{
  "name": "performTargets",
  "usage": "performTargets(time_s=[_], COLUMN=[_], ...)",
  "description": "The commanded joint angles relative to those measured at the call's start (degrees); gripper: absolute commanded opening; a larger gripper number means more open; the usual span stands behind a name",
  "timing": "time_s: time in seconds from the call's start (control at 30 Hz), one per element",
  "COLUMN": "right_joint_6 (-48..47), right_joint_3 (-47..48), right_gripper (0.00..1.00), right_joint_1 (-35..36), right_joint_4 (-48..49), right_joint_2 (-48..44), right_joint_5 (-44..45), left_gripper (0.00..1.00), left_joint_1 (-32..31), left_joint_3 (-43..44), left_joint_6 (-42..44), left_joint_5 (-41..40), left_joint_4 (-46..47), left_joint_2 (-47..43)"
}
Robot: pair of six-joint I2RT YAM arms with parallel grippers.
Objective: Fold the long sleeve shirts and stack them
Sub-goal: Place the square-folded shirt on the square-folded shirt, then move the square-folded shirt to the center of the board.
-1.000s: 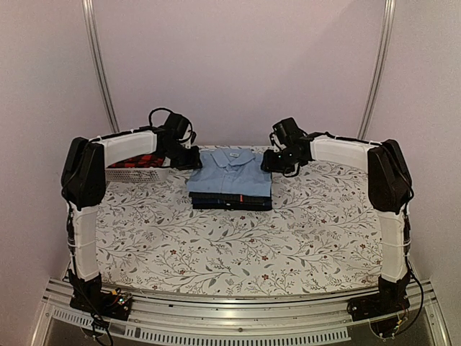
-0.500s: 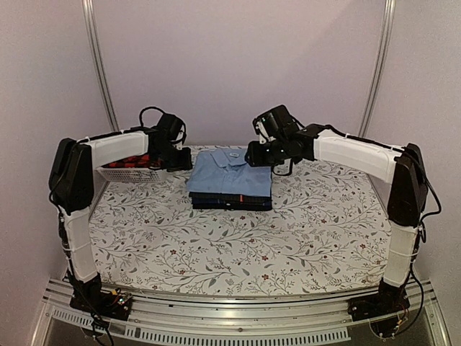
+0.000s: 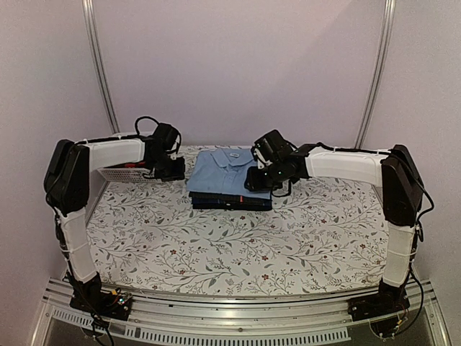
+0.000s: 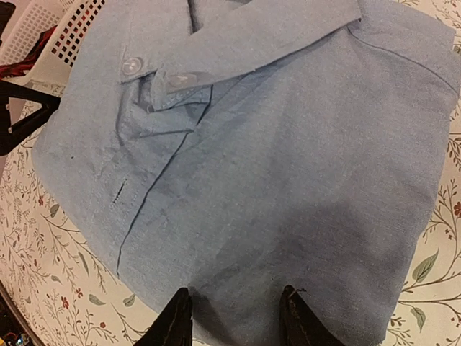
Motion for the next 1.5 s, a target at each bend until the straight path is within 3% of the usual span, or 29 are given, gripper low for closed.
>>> performTargets(time_s=[0.0, 0.43, 0.87, 1.07, 1.23, 1.47], right_joint_6=[0.73, 0.64, 0.76, 1.12, -0.64, -5.44], right_joint_3=[-0.23, -5.64, -10.3, -10.9, -9.2, 0.73], right_gripper=[0.43, 0.78, 0.81, 0.84, 0.9, 0.91], right_joint_1=[-0.07, -0.04, -0.02, 0.05, 0.64, 3.78], right_joint_4=[1.44, 2.28, 2.45, 3.51, 6.79, 6.96], right_joint_2=[-2.79, -17.08, -21.59, -20.33, -15.93, -3.38], right_joint_5=[-0.61, 5.09, 5.31, 2.01, -4.02, -7.13], left_gripper=[0.31, 0.3, 0.29, 0.31, 0.32, 0.33], left_joint_1=[0.32, -3.46, -13.42, -15.1, -12.45, -5.14], left_joint_3=[1.36, 8.09, 26.28, 36.27, 32.77, 9.21], left_joint_6=[-1.0, -4.61, -7.8, -7.36, -7.36, -6.94], left_joint_5=[1.16, 2.45, 9.64, 13.5, 10.84, 7.73], left_joint_4=[2.3, 1.96, 1.05, -0.51, -2.98, 2.64], left_joint_2=[2.8, 13.46, 24.19, 28.3, 23.87, 6.51])
